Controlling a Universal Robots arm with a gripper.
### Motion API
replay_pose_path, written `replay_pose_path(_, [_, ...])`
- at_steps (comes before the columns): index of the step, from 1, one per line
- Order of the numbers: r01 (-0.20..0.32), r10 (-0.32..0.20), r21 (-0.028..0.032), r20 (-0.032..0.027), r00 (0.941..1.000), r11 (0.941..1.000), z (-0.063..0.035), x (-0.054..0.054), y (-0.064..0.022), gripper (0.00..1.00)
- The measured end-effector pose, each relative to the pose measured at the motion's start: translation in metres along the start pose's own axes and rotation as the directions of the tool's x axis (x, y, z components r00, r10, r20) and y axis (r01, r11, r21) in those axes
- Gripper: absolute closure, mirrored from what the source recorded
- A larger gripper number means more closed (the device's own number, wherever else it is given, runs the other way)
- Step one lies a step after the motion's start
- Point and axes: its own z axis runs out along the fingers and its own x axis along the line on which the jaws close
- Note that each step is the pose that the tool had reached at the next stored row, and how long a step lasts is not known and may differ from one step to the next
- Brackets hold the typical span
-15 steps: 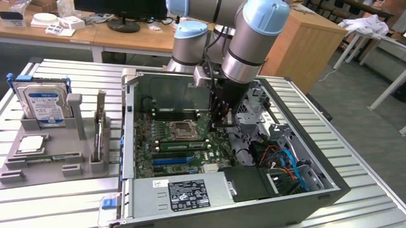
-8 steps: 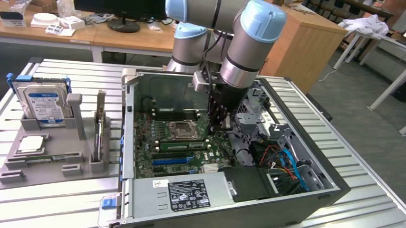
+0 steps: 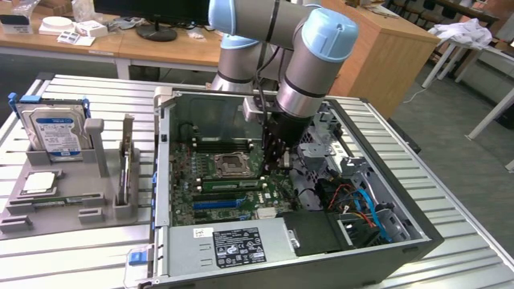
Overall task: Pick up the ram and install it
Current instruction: 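Press down the ram until it locks into place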
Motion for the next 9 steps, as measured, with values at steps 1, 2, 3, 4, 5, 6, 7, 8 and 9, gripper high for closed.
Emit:
replay_pose_path(1, [0.000, 0.000, 0.0000, 0.0000, 1.0000, 1.0000, 0.0000, 0.0000, 0.0000, 0.89])
replay_pose_path(2, [0.000, 0.000, 0.0000, -0.0001, 1.0000, 1.0000, 0.0000, 0.0000, -0.0001, 0.89])
replay_pose_path(3, [0.000, 0.000, 0.0001, 0.0000, 1.0000, 1.0000, 0.0000, 0.0000, -0.0013, 0.89])
replay_pose_path(4, [0.000, 0.000, 0.0000, 0.0000, 1.0000, 1.0000, 0.0000, 0.0000, -0.0031, 0.89])
replay_pose_path(5, [0.000, 0.000, 0.0000, 0.0001, 1.0000, 1.0000, 0.0001, -0.0001, -0.0042, 0.89])
replay_pose_path(6, [0.000, 0.000, 0.0000, 0.0001, 1.0000, 1.0000, 0.0001, -0.0001, -0.0042, 0.89])
replay_pose_path(7, [0.000, 0.000, 0.0000, 0.0001, 1.0000, 1.0000, 0.0001, -0.0001, -0.0042, 0.89])
replay_pose_path(8, [0.000, 0.000, 0.0001, 0.0003, 1.0000, 1.0000, 0.0005, -0.0001, -0.0042, 0.89])
replay_pose_path(9, [0.000, 0.000, 0.0002, 0.0005, 1.0000, 1.0000, 0.0014, -0.0001, -0.0043, 0.89])
